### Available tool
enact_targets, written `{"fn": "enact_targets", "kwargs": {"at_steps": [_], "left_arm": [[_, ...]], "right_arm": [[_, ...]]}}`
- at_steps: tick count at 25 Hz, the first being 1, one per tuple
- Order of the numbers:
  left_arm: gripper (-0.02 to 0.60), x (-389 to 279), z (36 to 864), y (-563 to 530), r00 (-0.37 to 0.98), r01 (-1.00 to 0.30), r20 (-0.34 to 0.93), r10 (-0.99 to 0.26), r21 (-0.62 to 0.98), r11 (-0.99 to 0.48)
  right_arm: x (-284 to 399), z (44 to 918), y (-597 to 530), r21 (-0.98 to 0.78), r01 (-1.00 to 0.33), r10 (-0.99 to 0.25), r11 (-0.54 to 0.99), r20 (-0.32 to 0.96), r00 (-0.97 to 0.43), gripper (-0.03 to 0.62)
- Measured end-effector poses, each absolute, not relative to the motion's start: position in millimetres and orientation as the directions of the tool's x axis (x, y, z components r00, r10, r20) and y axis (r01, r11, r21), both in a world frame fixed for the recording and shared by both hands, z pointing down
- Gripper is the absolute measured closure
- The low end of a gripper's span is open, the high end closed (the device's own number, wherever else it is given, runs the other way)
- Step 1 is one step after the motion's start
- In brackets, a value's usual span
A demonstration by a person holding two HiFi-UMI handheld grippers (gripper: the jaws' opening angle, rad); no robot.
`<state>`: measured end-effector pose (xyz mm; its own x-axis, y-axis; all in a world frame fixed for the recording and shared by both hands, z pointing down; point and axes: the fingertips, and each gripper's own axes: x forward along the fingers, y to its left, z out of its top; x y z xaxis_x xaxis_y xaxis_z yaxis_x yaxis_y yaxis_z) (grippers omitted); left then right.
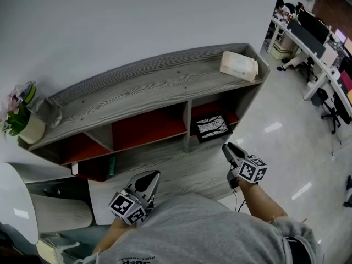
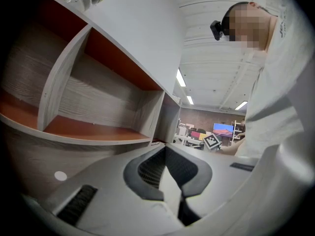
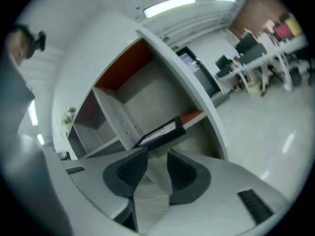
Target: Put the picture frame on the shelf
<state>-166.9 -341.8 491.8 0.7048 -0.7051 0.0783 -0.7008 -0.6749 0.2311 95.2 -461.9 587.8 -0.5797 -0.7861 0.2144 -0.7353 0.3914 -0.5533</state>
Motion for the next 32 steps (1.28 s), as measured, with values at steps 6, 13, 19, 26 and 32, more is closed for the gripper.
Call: {"fn": "enact_targets", "kwargs": {"at_steps": [6, 13, 19, 26, 32], "left_arm": [[0.565, -166, 494, -343, 0.699, -0.707, 0.087, -0.71, 0.234, -0.668], [0.565, -174, 493, -349, 0.68, -0.726, 0.094, -0.727, 0.221, -0.651], [0.565, -175, 487, -353, 0.677, -0.729, 0.087, -0.731, 0.217, -0.649], [0.565, -178, 487, -353, 0.679, -0.727, 0.088, -0.729, 0.215, -0.652], [0.565, -180, 488, -353, 0.68, -0.726, 0.089, -0.728, 0.217, -0.652]], "right_arm": [[74, 579, -460, -0.152, -0.845, -0.794, 0.513, 0.29, -0.534, 0.605], [68, 583, -471, -0.052, -0.865, -0.814, 0.499, 0.315, -0.488, 0.605], [64, 581, -480, -0.032, -0.865, -0.816, 0.5, 0.317, -0.484, 0.605], [61, 582, -486, -0.024, -0.868, -0.818, 0.497, 0.322, -0.477, 0.605], [59, 581, -494, -0.02, -0.867, -0.816, 0.498, 0.326, -0.477, 0.605]]}}
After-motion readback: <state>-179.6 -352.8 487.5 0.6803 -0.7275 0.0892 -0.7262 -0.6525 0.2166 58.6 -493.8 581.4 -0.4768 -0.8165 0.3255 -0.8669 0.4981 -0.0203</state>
